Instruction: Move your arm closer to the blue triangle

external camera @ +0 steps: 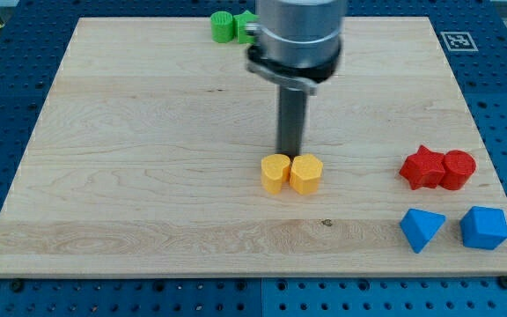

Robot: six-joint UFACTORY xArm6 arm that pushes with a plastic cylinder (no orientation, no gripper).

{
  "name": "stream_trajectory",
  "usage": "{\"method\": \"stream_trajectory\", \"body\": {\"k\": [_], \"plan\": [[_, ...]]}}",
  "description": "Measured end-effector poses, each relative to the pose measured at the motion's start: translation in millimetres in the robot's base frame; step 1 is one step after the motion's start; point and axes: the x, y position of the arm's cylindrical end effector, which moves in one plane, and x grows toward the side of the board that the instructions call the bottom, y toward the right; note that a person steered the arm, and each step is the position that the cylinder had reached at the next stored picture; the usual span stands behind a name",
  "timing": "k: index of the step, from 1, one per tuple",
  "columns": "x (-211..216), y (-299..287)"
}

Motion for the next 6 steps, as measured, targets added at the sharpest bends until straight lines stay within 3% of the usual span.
{"method": "stream_trajectory", "body": {"k": [2, 6], "plan": [[19.2, 50.3], [114.2, 51.1]]}}
